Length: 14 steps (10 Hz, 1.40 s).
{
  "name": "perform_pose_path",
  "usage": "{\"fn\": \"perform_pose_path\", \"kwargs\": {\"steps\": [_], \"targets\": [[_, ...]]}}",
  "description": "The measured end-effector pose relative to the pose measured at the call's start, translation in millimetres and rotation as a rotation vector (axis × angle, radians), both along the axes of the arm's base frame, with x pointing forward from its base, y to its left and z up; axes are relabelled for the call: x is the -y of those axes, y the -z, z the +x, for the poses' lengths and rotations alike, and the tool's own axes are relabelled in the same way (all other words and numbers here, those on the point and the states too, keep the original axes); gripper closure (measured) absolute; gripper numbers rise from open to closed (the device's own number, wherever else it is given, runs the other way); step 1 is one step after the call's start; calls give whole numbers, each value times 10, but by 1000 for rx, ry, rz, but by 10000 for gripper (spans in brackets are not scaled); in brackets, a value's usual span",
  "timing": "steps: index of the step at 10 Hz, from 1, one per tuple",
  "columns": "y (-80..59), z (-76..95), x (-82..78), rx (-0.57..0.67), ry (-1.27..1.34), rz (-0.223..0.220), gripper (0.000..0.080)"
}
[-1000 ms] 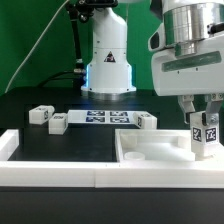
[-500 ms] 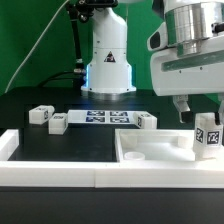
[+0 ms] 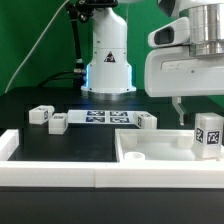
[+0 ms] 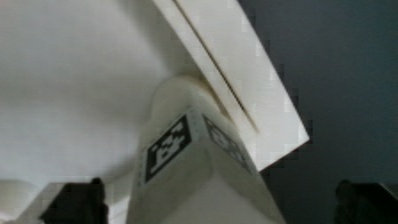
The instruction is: Assemble one leg
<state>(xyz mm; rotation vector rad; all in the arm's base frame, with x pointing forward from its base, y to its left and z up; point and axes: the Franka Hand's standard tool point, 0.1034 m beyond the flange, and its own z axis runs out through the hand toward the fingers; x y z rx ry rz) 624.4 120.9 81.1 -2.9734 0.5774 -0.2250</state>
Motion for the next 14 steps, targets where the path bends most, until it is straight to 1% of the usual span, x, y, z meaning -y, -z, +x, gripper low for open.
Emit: {"fn": "perform_pose_path", "kwargs": {"steps": [3,6,7,8,9,10,12,14], "targets": [[9,-12,-33,12,-284,-71,151],[3,-4,-15,5,-474,-106,151],[3,-4,-15,5,-475,-106,293],[3,-4,-15,5,-473,-106,293],[3,-4,-15,5,-473,-106,430],[4,-4,-7,4,-472,-106,508],[4,-4,-3,3,-456,-103,508],[6,-10,5,8,-375,-89,508]]}}
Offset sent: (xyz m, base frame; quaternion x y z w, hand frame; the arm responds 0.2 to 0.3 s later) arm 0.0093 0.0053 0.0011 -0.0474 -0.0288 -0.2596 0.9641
